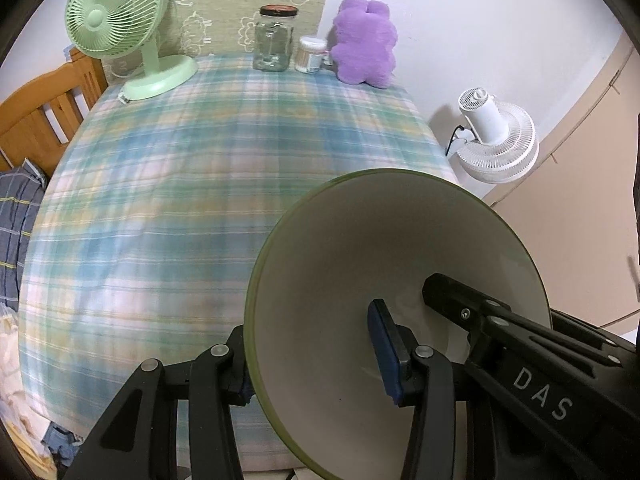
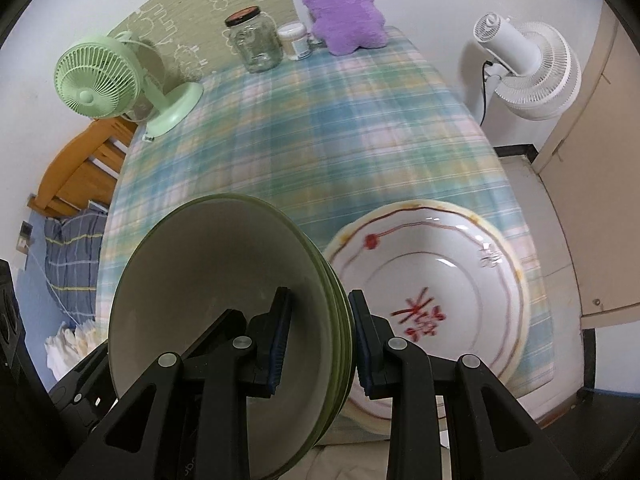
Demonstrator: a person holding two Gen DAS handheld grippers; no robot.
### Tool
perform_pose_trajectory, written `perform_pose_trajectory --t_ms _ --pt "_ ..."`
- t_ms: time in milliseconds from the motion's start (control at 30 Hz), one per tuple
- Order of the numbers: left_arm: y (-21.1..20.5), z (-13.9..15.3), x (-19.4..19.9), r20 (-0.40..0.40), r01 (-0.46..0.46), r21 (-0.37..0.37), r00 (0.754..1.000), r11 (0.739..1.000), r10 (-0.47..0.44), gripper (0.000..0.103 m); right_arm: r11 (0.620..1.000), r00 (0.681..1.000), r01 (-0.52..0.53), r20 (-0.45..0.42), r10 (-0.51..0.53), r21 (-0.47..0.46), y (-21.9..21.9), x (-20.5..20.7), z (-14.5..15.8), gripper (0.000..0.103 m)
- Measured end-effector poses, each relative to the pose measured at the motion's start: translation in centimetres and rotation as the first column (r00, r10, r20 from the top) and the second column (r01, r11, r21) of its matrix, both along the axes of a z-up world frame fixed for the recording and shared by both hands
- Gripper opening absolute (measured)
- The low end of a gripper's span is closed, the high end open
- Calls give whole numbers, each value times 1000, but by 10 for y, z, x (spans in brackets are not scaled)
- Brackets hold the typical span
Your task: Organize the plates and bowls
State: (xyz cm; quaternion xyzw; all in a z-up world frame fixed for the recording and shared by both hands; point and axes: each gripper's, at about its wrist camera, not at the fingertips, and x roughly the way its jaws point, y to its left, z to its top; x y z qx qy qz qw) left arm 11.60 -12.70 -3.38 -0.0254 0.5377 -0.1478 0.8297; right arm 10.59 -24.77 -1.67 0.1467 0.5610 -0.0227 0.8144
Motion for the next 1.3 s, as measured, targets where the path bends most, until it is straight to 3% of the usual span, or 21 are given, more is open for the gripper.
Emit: perform_pose_trajectory --t_ms 467,833,1300 --pt "-57 -19 -2 -47 -29 -13 999 999 28 46 1000 999 -18 -40 18 -10 -62 -1 -14 32" --pt "-79 -43 -3 -106 -71 -12 992 997 70 46 999 994 -49 -99 48 -10 -89 4 -37 32" --pt "-94 -43 -2 -88 -66 4 994 998 66 46 999 995 -46 -94 47 9 -103 5 -41 32"
